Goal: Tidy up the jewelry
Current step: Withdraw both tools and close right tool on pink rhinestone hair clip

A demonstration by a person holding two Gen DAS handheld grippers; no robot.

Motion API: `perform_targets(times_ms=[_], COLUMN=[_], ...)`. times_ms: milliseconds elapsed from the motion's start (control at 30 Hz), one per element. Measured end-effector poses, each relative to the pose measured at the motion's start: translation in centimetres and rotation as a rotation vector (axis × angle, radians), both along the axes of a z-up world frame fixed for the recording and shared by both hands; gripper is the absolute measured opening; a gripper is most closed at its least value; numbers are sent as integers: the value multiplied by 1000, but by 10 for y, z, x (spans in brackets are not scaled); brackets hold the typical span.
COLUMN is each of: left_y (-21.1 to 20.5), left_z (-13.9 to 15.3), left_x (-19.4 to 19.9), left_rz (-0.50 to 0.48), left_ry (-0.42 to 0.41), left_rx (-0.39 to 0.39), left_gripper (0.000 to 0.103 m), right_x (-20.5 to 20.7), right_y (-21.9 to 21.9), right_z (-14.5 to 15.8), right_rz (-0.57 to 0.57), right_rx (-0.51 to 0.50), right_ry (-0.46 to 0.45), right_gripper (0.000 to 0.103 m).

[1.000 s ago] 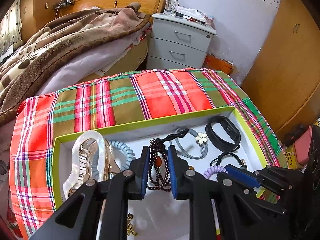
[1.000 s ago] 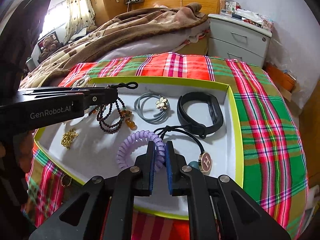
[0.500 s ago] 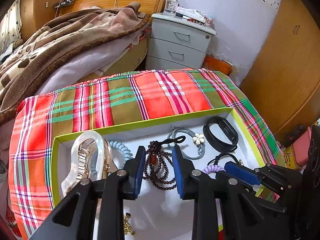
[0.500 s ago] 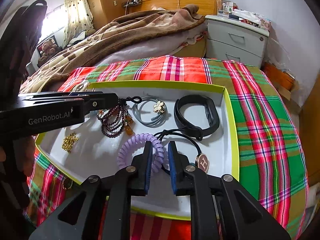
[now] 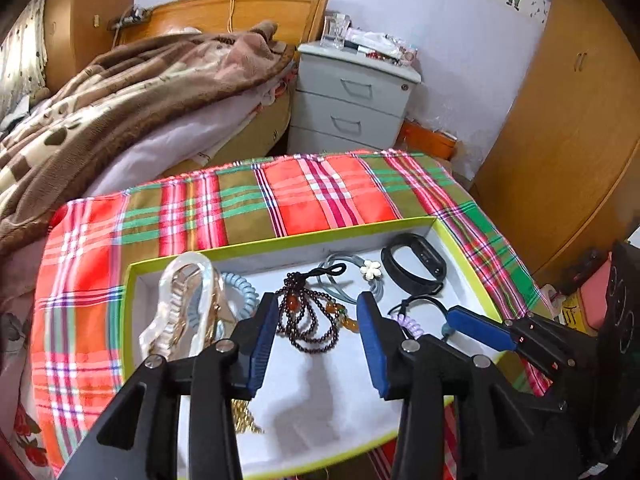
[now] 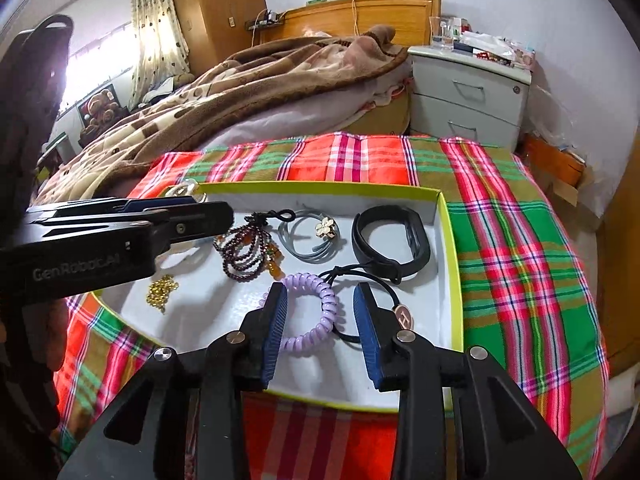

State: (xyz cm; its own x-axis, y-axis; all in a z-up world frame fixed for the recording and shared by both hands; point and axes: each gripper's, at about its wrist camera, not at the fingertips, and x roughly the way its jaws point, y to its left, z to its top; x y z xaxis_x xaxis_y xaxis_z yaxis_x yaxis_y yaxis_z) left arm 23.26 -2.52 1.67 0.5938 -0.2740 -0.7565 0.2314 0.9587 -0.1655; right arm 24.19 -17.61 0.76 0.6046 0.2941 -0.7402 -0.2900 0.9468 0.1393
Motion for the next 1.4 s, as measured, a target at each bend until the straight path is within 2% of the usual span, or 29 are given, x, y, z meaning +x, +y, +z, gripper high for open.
perform_targets(times_ms=[300, 500, 667, 733, 833, 1200, 1400], left_y=[14, 35, 50, 54, 63, 82, 88], left_z=[15, 18, 15, 13, 8, -7, -16], left_x=[-44, -75, -98, -106, -117, -145, -154], left_rz=[39, 88, 115, 125, 135, 167, 173], left_ry=[-40, -56, -53, -53, -45, -24, -5], left_rx=[-21, -49, -82, -81, -99, -124, -131], left_gripper=[43, 43, 43, 43, 43, 43, 43], right_x=[-32, -53, -69, -76, -87, -99, -96], right_y=[0, 0, 8, 16, 28, 52, 57], right_z=[18, 19, 13, 7, -1, -23, -29], right_rz=[9, 60, 151, 223, 279, 366, 359], right_rx=[21, 77, 121, 130, 116, 47, 4], right_ry=[-46, -30, 5, 35, 49, 95, 101], right_gripper=[36, 36, 36, 37, 43, 44, 44])
